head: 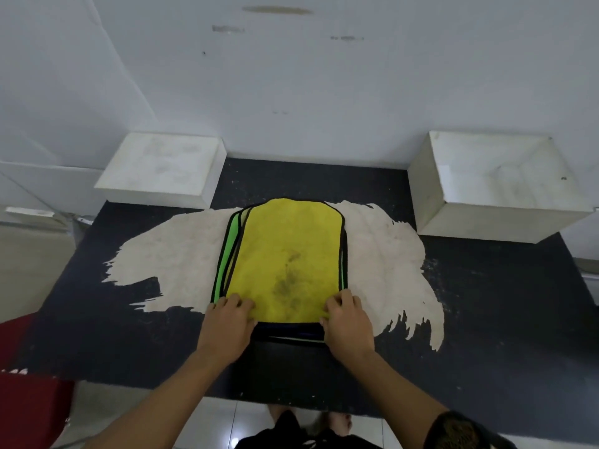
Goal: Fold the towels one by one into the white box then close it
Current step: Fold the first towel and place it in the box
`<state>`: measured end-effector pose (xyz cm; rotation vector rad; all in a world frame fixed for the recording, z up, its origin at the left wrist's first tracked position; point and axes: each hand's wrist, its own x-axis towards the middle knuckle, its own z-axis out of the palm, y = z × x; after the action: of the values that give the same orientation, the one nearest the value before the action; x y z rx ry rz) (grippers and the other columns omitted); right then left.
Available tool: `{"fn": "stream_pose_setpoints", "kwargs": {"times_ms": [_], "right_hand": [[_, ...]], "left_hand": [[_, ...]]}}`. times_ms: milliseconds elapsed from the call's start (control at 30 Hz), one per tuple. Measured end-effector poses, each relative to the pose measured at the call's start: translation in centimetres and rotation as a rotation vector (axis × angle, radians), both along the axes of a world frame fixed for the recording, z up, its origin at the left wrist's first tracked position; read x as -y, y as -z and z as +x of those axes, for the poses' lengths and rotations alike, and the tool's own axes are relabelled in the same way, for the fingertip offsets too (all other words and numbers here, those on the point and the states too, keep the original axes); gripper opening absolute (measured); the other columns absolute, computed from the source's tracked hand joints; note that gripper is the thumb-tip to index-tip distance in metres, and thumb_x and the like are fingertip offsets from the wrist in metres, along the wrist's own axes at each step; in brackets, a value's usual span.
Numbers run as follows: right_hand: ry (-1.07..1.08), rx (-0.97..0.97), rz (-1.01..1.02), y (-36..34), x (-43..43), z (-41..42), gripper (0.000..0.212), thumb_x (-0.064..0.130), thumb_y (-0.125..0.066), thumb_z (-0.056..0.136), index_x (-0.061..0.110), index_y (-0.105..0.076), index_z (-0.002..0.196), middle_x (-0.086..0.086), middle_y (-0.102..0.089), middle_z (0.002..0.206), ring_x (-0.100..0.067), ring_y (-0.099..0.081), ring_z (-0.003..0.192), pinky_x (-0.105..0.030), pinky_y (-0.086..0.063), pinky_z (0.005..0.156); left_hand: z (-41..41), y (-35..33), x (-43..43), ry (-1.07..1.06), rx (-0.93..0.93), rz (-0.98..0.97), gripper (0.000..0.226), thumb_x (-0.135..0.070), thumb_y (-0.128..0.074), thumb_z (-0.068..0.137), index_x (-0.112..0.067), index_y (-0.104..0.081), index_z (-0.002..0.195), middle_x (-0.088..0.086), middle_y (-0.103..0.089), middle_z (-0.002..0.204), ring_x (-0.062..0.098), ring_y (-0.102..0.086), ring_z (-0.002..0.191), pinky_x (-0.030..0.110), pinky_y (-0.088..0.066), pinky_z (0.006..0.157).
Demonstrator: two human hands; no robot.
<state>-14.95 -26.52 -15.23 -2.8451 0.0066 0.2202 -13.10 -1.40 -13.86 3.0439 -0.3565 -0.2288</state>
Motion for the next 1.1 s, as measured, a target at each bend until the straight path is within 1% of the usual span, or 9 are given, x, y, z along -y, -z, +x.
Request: {"fn": "stream_pose_setpoints", "kwargs": {"times_ms": [100, 200, 333, 533, 633, 800, 900, 1033, 1100], "right_hand": [[0.058, 0.018, -0.018, 0.0, -0.7, 0.2, 0.021, 0.028, -0.074, 0.083, 0.013, -0.065, 0.094, -0.008, -0.052, 0.107, -0.026, -0.054, 0.089, -0.036, -0.054, 0.063], [0.15, 0.009, 0.012, -0.2, -1.2, 0.4, 0.02, 0.031, -0.067, 0.089, 0.012, -0.067, 0.095, -0.007, -0.051, 0.109, -0.026, -0.051, 0.095, -0.036, -0.054, 0.069], [0.285, -0.139, 0.032, -1.1, -1.8, 1.0, 0.031, 0.041, -0.059, 0.094, 0.013, -0.066, 0.104, -0.008, -0.047, 0.117, -0.026, -0.044, 0.108, -0.037, -0.05, 0.086], [0.428, -0.263, -0.034, -1.8, -1.9, 2.6, 0.036, 0.051, -0.059, 0.09, 0.017, -0.058, 0.101, -0.004, -0.064, 0.104, -0.025, -0.053, 0.102, -0.037, -0.042, 0.078], [0.42, -0.193, -0.064, -1.8, -2.2, 2.0, 0.032, 0.047, -0.06, 0.091, 0.02, -0.049, 0.104, -0.001, -0.068, 0.095, -0.023, -0.057, 0.094, -0.036, -0.033, 0.072], [0.531, -0.175, 0.074, -1.9, -3.1, 1.3, 0.038, 0.042, -0.062, 0.091, 0.019, -0.042, 0.114, 0.0, -0.068, 0.095, -0.02, -0.064, 0.085, -0.034, -0.047, 0.072], [0.562, -0.194, 0.125, -2.3, -3.1, 1.6, 0.042, 0.041, -0.064, 0.091, 0.015, -0.042, 0.117, -0.004, -0.066, 0.101, -0.022, -0.064, 0.088, -0.032, -0.047, 0.067], [0.56, -0.264, 0.146, -2.4, -2.5, 2.0, 0.034, 0.041, -0.064, 0.091, 0.013, -0.051, 0.107, -0.005, -0.066, 0.102, -0.022, -0.063, 0.092, -0.029, -0.039, 0.066], [0.531, -0.292, 0.132, -2.2, -2.2, 2.2, 0.029, 0.04, -0.062, 0.092, 0.013, -0.057, 0.1, -0.005, -0.066, 0.101, -0.022, -0.063, 0.093, -0.028, -0.039, 0.067]], "left_hand": [[1.5, 0.1, -0.4, 0.059, 0.044, -0.062, 0.018, -0.026, -0.083, 0.072, -0.022, -0.073, 0.086, 0.0, -0.06, 0.083, 0.022, -0.058, 0.073, 0.033, -0.045, 0.061], [2.1, 0.6, -0.8, 0.024, 0.015, -0.134, 0.013, -0.027, -0.077, 0.078, -0.02, -0.073, 0.087, 0.003, -0.057, 0.097, 0.023, -0.055, 0.085, 0.036, -0.05, 0.067], [1.9, 0.5, 0.0, -0.274, -0.083, -0.224, 0.009, -0.021, -0.07, 0.084, -0.016, -0.075, 0.09, 0.011, -0.047, 0.121, 0.032, -0.044, 0.11, 0.041, -0.05, 0.084], [1.5, -0.2, 0.8, -0.645, -0.155, -0.296, 0.037, -0.027, -0.069, 0.079, -0.017, -0.05, 0.109, 0.012, -0.04, 0.121, 0.034, -0.041, 0.11, 0.042, -0.045, 0.083], [1.8, -0.4, 0.1, -0.582, -0.102, -0.234, 0.045, -0.036, -0.077, 0.073, -0.02, -0.053, 0.109, 0.008, -0.054, 0.113, 0.03, -0.049, 0.104, 0.04, -0.042, 0.083], [1.3, -0.3, -0.1, -0.383, 0.047, -0.159, 0.032, -0.026, -0.079, 0.073, -0.02, -0.06, 0.098, 0.002, -0.066, 0.092, 0.025, -0.056, 0.086, 0.038, -0.039, 0.073], [1.4, -0.6, 0.1, -0.479, -0.003, -0.381, 0.023, -0.013, -0.067, 0.085, -0.014, -0.057, 0.105, 0.005, -0.065, 0.09, 0.023, -0.058, 0.079, 0.034, -0.042, 0.067], [3.3, -0.8, -0.5, -1.003, -0.258, -1.016, 0.019, -0.002, -0.052, 0.093, -0.018, -0.06, 0.099, 0.011, -0.064, 0.107, 0.027, -0.06, 0.089, 0.038, -0.051, 0.078], [4.7, -1.4, -1.0, -1.143, -0.421, -1.245, 0.03, 0.005, -0.043, 0.095, -0.017, -0.063, 0.097, 0.016, -0.064, 0.103, 0.027, -0.059, 0.08, 0.037, -0.051, 0.068]]}}
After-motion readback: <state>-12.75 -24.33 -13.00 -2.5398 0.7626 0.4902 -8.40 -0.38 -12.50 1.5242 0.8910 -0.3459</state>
